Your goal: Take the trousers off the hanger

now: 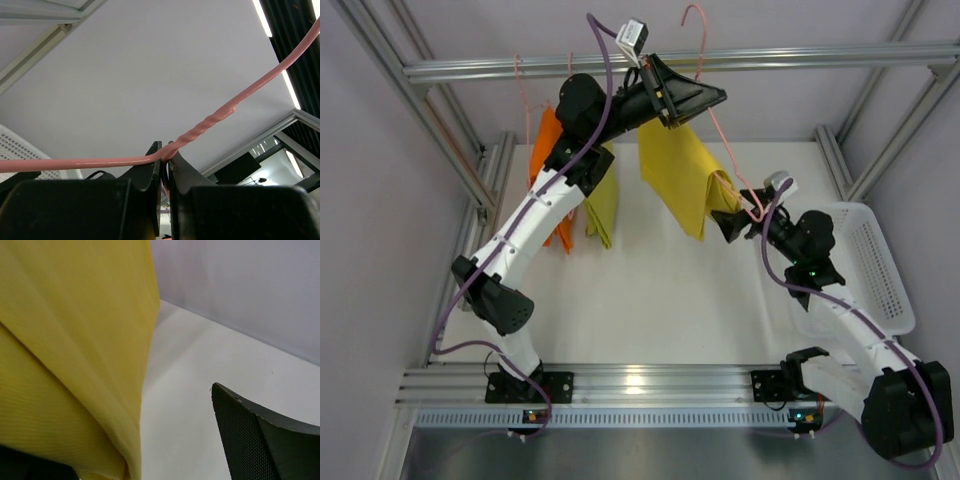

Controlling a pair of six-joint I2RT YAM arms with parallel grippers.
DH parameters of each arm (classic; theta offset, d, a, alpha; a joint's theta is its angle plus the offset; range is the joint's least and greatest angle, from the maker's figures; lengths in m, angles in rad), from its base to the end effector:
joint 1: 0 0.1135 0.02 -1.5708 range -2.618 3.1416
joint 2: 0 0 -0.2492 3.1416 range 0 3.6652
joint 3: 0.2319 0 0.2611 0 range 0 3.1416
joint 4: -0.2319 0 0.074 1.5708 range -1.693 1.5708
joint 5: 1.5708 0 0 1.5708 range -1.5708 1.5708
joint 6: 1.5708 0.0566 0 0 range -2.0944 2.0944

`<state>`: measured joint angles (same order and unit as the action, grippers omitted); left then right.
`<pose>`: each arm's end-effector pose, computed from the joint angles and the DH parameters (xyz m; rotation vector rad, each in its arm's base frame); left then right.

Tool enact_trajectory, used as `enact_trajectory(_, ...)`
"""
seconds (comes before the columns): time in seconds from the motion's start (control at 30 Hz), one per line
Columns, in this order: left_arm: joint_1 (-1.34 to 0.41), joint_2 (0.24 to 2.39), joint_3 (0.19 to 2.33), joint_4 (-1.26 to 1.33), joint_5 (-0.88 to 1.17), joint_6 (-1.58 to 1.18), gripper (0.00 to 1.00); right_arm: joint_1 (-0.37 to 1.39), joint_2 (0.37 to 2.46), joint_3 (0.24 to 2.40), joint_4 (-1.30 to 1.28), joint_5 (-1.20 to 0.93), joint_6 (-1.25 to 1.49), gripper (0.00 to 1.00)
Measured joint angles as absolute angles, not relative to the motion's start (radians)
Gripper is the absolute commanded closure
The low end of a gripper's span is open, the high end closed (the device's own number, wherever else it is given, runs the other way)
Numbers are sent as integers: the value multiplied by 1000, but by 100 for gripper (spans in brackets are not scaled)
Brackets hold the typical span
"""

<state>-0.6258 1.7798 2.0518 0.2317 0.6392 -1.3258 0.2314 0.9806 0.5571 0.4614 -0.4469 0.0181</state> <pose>0.3084 -0.2646 0.5410 0.2321 1.4318 -2.0089 0.2500 0.0840 0.2756 -0.5184 1.4728 0.5390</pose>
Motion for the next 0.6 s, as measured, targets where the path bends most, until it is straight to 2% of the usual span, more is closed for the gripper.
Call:
enact_trajectory(0.43, -652, 1780, 2029, 255, 634, -1309, 100, 258, 1016, 691, 577, -486, 178, 12)
enact_trajectory(0.57, -667, 1780, 2006, 277, 634, -1304, 100, 261, 1042, 711, 598, -476, 196, 27)
enact_trajectory(0.6, -672, 1780, 2000, 284, 634, -1301, 100, 262, 1044, 717, 599, -474, 199, 35)
